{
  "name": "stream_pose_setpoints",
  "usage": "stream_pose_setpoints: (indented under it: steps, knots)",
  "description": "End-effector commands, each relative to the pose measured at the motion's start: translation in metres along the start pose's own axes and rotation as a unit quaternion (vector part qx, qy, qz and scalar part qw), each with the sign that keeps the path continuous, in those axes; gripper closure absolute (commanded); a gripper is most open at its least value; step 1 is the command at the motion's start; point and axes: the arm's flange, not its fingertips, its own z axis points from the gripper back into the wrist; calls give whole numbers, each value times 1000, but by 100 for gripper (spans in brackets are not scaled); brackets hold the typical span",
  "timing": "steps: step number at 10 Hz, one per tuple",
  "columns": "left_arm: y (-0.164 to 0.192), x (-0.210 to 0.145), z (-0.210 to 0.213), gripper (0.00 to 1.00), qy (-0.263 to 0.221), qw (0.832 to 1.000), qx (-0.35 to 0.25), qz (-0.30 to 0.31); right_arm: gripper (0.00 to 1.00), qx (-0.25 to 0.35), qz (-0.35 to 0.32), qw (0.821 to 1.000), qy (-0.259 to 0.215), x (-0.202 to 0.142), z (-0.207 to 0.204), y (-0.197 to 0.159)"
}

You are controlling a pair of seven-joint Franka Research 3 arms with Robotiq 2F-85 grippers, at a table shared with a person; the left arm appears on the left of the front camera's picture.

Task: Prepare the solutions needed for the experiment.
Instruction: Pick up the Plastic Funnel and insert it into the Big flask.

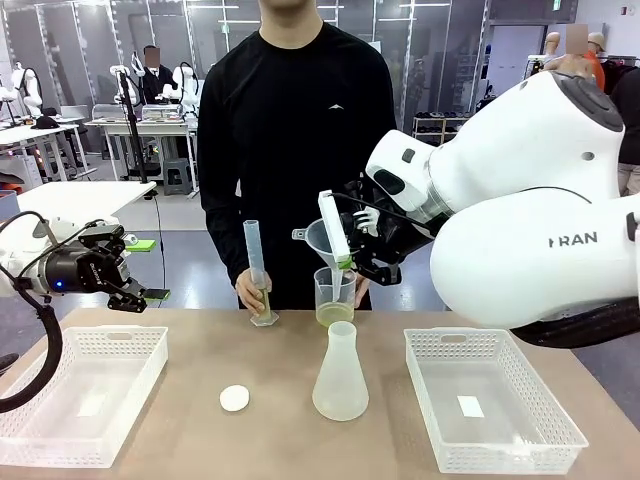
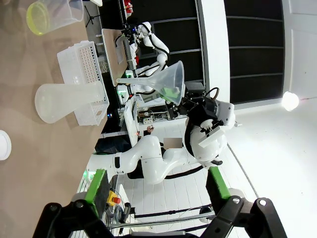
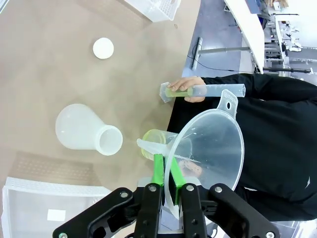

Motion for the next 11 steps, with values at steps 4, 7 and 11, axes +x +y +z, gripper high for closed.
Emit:
stream_pose_setpoints:
  steps: [4,7,11]
  knots:
    - [-2,-1,0,0,2,1000,-2,-2,95,19,-19,1000,-9,-10,-7,6]
    - [-2,-1,0,0,2,1000,-2,-2,95,35,-31,999,-25,-17,-15,15]
    - [-2,-1,0,0,2,1000,-2,-2,95,44,-45,998,-26,-28,-32,23]
